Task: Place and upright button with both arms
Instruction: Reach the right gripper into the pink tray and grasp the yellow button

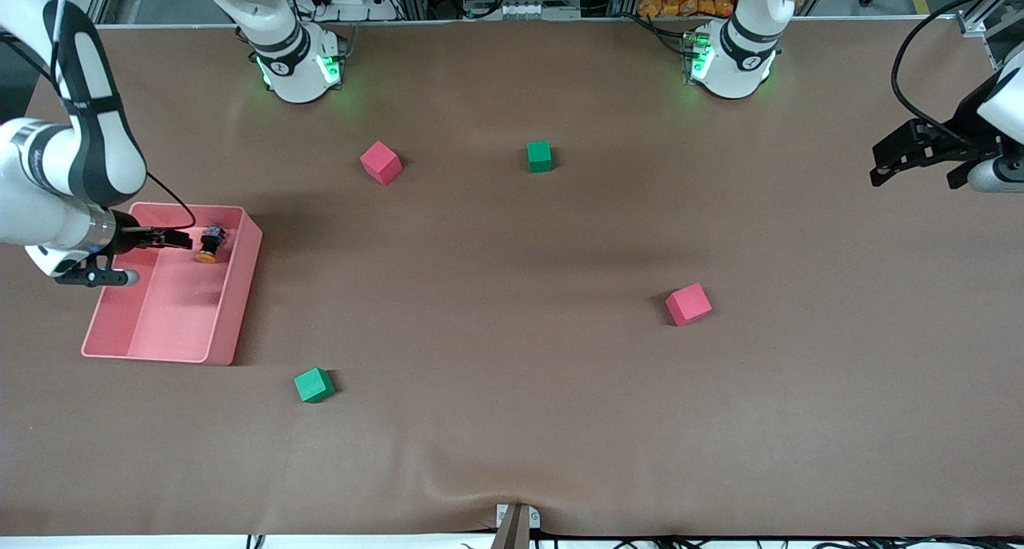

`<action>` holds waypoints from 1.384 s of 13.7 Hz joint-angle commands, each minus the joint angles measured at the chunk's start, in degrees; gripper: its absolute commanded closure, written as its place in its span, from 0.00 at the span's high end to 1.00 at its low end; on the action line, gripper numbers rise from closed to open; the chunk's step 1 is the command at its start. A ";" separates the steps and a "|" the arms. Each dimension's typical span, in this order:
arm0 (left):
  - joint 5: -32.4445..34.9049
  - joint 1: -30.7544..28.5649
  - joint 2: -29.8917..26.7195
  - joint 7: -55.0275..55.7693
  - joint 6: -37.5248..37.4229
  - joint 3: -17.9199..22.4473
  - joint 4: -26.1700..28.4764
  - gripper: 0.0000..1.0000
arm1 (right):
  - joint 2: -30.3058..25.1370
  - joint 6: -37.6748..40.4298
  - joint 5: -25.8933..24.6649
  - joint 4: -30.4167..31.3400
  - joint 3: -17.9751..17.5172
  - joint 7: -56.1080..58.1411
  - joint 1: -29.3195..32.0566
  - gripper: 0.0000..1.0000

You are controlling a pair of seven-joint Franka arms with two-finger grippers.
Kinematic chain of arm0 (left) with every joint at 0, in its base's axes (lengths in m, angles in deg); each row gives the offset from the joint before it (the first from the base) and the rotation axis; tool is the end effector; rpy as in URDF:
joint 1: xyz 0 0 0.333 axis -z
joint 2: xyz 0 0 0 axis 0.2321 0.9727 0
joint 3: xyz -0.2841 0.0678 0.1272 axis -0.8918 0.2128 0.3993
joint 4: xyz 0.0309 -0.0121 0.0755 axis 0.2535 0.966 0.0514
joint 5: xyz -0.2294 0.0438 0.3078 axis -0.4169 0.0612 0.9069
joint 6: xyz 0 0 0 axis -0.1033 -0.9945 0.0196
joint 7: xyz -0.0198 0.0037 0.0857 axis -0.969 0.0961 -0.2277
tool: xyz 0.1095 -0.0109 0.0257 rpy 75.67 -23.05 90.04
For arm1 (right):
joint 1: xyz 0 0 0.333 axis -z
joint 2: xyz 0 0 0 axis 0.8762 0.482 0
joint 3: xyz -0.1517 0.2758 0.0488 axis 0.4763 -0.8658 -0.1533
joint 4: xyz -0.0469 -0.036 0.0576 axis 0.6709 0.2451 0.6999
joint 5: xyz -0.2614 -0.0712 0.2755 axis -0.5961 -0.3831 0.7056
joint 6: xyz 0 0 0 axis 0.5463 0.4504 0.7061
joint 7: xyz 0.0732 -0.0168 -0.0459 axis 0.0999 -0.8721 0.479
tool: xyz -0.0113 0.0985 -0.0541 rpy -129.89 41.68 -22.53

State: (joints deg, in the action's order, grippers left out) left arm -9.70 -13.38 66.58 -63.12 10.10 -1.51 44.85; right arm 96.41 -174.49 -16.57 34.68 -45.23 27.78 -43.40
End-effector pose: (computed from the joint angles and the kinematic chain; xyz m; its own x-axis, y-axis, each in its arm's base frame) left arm 0.5445 -0.0454 0.6457 0.9984 -0.0479 0.0300 -0.0479 -0.9988 0.0018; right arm 0.5147 -0.1662 0.2709 0.9693 -0.0112 -0.2456 -0.0196 -0.9993 -0.0318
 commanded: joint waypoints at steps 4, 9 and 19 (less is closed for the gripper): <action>-0.06 -0.13 0.15 -0.88 -0.74 -0.55 -0.74 1.00 | 2.00 -9.53 -1.35 6.11 -1.01 4.70 1.02 1.00; -0.06 -0.39 0.15 -1.05 -0.74 -0.64 -0.74 1.00 | 5.77 -12.47 -1.35 7.28 -1.10 4.70 0.93 1.00; 0.03 -0.22 0.24 -1.14 -0.74 -0.72 -0.57 1.00 | 7.27 -13.17 -1.27 10.00 -1.10 4.62 1.11 0.71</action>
State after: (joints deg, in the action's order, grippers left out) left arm -9.70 -13.40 66.61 -63.14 10.05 -1.93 44.88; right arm 103.51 -186.52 -16.58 43.44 -45.99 32.27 -42.84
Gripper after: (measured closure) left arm 0.000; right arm 0.062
